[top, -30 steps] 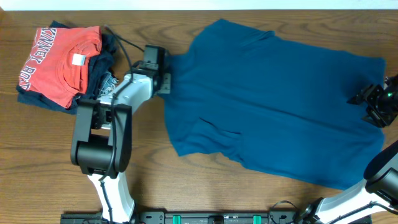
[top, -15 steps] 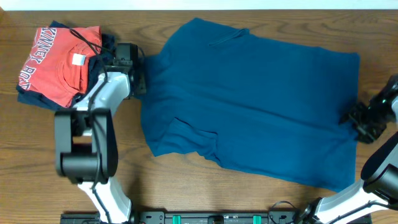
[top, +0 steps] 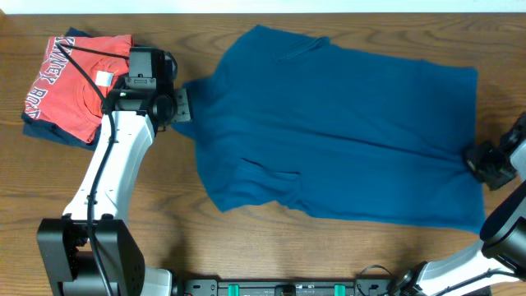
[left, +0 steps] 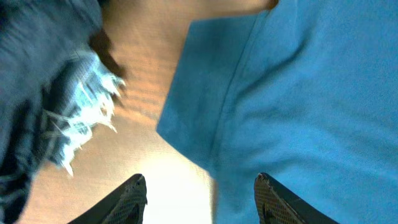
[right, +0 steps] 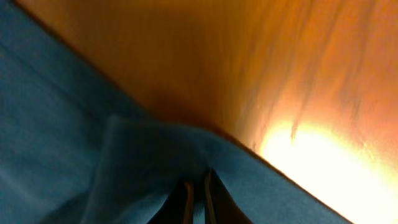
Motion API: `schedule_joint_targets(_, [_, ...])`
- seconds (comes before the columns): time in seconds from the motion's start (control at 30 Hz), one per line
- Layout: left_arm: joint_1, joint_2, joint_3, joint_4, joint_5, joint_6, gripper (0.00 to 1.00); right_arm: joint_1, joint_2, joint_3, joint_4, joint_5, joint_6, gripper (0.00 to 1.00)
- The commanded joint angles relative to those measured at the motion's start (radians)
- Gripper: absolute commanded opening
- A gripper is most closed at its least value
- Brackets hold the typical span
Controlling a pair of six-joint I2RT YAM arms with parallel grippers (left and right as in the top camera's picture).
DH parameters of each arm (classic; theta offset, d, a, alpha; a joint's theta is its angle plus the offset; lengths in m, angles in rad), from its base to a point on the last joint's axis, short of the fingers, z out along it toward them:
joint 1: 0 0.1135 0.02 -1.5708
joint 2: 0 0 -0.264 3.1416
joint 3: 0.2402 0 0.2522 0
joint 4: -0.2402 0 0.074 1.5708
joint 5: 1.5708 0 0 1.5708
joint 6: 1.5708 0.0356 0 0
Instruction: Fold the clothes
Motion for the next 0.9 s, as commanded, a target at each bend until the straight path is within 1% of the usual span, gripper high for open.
schedule_joint_targets(0.0, [0.001,0.001,0.003,-0.018,0.033,-0.008,0.57,-0.016,-0.006,-0.003,0.064,-0.013,0.012,0.15])
schedule_joint_targets(0.03, [0.000,0.001,0.003,-0.021,0.033,-0.008,0.57,-0.016,-0.006,-0.003,0.079,-0.050,-0.019,0.35])
schedule_joint_targets(0.07, [0.000,0.001,0.003,-0.026,0.033,-0.008,0.58,-0.018,-0.008,0.000,0.084,-0.097,-0.061,0.59])
schedule_joint_targets(0.1, [0.000,0.001,0.003,-0.030,0.033,-0.008,0.58,-0.020,-0.010,0.005,0.080,-0.138,-0.095,0.71])
schedule_joint_targets(0.13, [0.000,0.001,0.003,-0.035,0.033,-0.008,0.58,-0.023,-0.015,0.010,0.070,-0.175,-0.126,0.77])
schedule_joint_targets(0.17, [0.000,0.001,0.003,-0.042,0.034,-0.008,0.58,-0.026,-0.022,0.015,0.058,-0.193,-0.139,0.80])
schedule_joint_targets(0.3, [0.000,0.001,0.003,-0.100,0.068,-0.008,0.58,-0.051,-0.097,0.037,-0.033,-0.207,-0.142,0.82])
schedule_joint_targets(0.5, [-0.002,0.001,0.003,-0.248,0.177,-0.009,0.58,-0.089,-0.308,0.039,-0.137,-0.305,-0.134,0.82])
schedule_joint_targets(0.6, [-0.017,0.001,-0.006,-0.286,0.190,0.003,0.58,-0.092,-0.415,0.039,-0.196,-0.305,-0.134,0.82])
schedule_joint_targets(0.67, [-0.039,0.001,-0.019,-0.288,0.195,0.011,0.58,-0.087,-0.466,0.039,-0.245,-0.305,-0.134,0.81])
schedule_joint_targets(0.73, [-0.074,0.002,-0.035,-0.270,0.232,0.036,0.59,-0.074,-0.500,0.039,-0.301,-0.315,-0.126,0.79])
schedule_joint_targets(0.87, [-0.170,0.014,-0.077,-0.185,0.245,0.048,0.62,-0.021,-0.510,0.034,-0.386,-0.323,-0.146,0.78])
